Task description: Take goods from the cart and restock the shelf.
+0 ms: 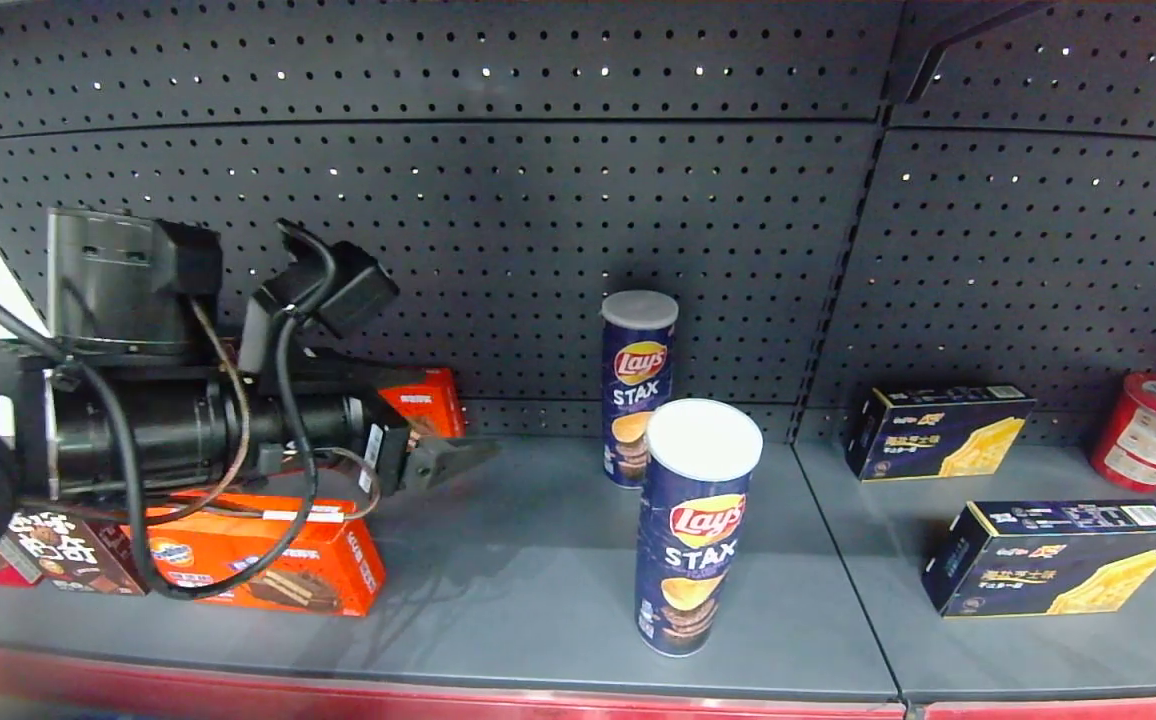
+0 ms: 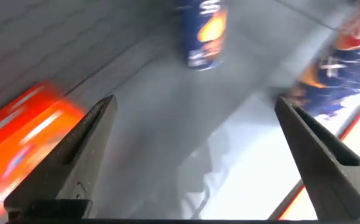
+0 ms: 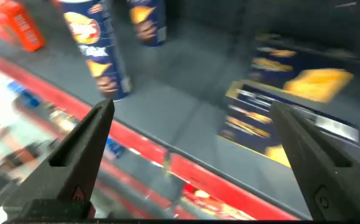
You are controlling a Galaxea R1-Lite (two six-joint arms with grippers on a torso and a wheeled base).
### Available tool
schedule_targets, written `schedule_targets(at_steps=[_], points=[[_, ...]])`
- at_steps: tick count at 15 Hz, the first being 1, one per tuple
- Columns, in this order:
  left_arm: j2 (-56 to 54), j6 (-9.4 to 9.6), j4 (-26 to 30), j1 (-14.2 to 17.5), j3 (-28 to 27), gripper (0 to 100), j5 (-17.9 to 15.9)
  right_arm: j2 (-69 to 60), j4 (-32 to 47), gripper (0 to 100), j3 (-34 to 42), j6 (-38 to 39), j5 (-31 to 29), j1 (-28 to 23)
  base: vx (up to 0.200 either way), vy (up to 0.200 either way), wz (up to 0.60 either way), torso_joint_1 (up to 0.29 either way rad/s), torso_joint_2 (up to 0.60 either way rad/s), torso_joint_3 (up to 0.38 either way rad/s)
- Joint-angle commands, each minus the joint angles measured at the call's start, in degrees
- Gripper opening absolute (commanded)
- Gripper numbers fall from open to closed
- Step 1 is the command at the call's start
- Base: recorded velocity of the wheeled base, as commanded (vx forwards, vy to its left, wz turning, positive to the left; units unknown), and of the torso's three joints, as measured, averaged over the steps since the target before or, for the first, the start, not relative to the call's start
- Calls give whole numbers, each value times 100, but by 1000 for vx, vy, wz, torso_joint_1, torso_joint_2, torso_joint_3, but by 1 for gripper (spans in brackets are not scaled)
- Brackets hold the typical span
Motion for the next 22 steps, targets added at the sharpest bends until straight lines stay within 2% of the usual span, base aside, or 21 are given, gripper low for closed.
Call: schedule_targets(at_steps=[1, 2, 3, 4, 7, 8, 10, 13, 18, 22], points=[[-687, -135, -10, 4, 324, 100, 620, 1122, -836, 100, 355, 84, 43, 269, 0, 0, 0, 0, 0, 0], [-705, -144, -1, 4, 341, 100, 664, 1165, -932, 100, 399, 84, 34, 269, 0, 0, 0, 0, 0, 0], [-951, -284, -10, 4, 543, 100, 893, 1561, -1715, 100, 733, 58, -1, 286, 0, 0, 0, 0, 0, 0], [-1232, -390, -10, 4, 798, 100, 928, 1904, -2189, 100, 900, 23, -10, 348, 0, 0, 0, 0, 0, 0], [-1715, -399, -10, 30, 1150, 100, 928, 2290, -2224, 100, 856, 5, -80, 568, 0, 0, 0, 0, 0, 0], [-1812, -399, -1, 30, 1202, 100, 928, 2457, -2242, 100, 856, -3, -326, 629, 0, 0, 0, 0, 0, 0], [-1821, -399, -10, 56, 1185, 100, 928, 2712, -2435, 100, 804, 14, -475, 840, 0, 0, 0, 0, 0, 0], [-1821, -399, -45, 153, 1167, 100, 919, 3222, -2822, 100, 742, -3, -475, 875, 0, 0, 0, 0, 0, 0], [-1759, -390, -54, 153, 1167, 100, 893, 3749, -2813, 100, 558, -3, -660, 1200, 0, 0, 0, 0, 0, 0], [-1522, -390, -89, 162, 868, 100, 893, 4426, -2822, 100, 294, -3, -827, 1227, 0, 0, 0, 0, 0, 0]])
